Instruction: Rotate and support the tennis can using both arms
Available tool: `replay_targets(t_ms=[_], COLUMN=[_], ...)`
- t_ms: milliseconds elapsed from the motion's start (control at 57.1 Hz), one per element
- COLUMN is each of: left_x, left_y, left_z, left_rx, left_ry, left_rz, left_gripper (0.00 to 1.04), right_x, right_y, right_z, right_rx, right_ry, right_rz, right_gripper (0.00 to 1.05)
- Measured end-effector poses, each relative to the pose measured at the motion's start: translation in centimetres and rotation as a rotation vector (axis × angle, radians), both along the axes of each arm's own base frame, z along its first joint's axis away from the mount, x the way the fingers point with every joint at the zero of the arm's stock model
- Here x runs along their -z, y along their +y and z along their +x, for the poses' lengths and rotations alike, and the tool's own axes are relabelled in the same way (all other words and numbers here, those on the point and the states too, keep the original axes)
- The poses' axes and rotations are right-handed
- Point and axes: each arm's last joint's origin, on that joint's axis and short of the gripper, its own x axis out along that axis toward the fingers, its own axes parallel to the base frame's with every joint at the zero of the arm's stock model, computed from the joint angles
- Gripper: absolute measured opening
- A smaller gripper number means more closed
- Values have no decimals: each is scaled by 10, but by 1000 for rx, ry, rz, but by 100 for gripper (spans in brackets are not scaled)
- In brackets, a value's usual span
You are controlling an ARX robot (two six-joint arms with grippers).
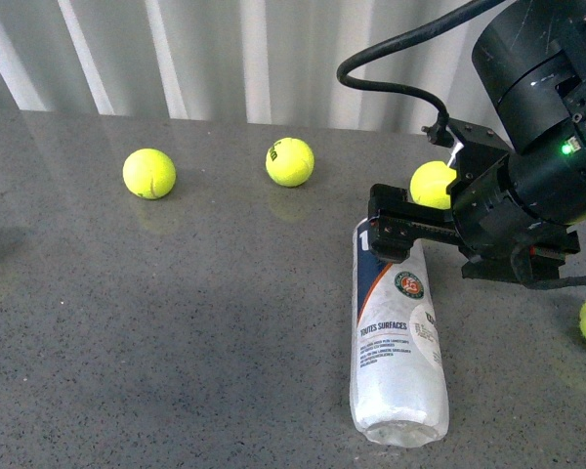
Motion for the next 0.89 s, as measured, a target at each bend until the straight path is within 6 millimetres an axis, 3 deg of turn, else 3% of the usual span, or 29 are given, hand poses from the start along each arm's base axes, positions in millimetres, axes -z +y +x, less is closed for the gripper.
replay_targets(t_ms=[368,630,893], left_x=[0,0,0], left_y=[0,0,0], left_z=[0,0,0], left_rx=[0,0,0], left_ry=[0,0,0], left_rz=[0,0,0], left_gripper=[98,98,98], right_x=[21,24,21], right_y=[16,17,15], right_z=[-2,-4,-3], right_rx=[-54,-57,-59], right_ry=[-1,-10,-26], right_rz=[21,19,16], right_gripper=[97,56,34])
